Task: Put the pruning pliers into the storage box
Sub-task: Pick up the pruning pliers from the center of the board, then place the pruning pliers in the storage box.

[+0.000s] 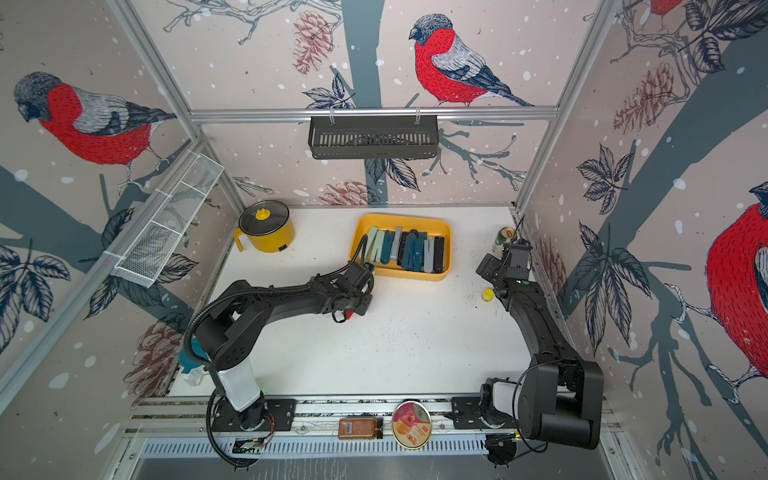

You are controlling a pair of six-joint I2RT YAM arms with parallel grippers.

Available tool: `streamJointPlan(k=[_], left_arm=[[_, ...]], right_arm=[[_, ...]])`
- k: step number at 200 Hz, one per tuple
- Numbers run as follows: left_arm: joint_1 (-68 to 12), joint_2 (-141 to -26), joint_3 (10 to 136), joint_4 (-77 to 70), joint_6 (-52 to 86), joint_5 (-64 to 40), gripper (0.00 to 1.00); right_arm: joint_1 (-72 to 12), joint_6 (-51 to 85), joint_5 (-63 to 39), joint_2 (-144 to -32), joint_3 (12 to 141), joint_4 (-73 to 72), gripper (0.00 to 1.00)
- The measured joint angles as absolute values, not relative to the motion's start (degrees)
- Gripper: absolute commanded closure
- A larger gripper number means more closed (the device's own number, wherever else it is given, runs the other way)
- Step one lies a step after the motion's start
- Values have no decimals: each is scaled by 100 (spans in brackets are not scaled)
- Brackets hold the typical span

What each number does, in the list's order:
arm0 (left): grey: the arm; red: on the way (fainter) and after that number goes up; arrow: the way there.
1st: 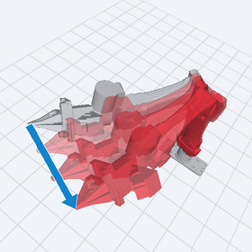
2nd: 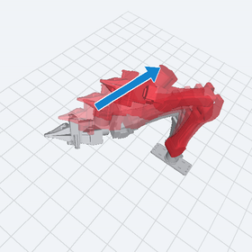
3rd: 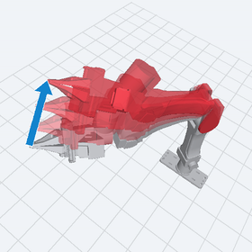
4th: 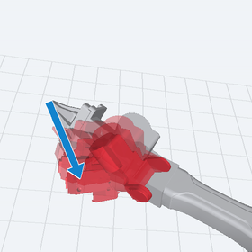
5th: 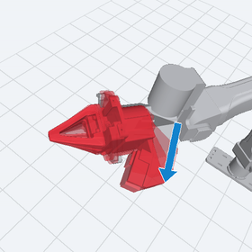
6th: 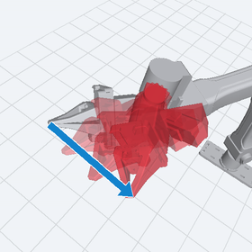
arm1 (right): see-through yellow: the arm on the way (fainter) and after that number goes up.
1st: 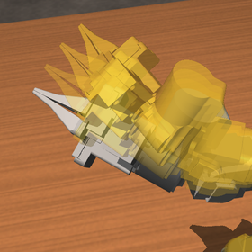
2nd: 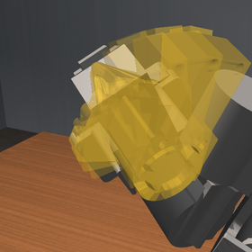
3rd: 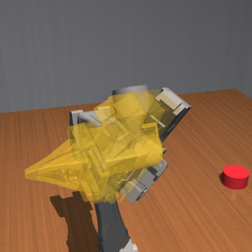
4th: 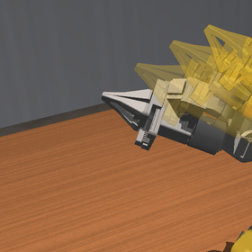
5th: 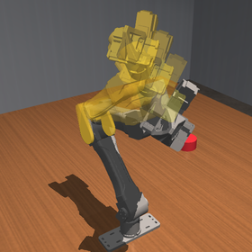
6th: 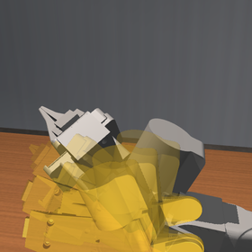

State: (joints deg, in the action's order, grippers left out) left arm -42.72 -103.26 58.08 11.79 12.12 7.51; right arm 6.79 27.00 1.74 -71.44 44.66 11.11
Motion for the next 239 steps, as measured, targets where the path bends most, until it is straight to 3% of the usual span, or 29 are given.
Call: streamJointPlan(k=[76,130,239], left_arm=[[-3948,-9301,5430,1723,1802,725,100],[-3789,-9105,6565,1959,1839,598,100],[-3433,-11900,9780,2023,1483,-471,100]], right_arm=[[676,2705,165,-7144,4466,1109,15],[655,2724,148,-7144,4460,1098,15],[657,2626,152,-7074,4213,978,15]])
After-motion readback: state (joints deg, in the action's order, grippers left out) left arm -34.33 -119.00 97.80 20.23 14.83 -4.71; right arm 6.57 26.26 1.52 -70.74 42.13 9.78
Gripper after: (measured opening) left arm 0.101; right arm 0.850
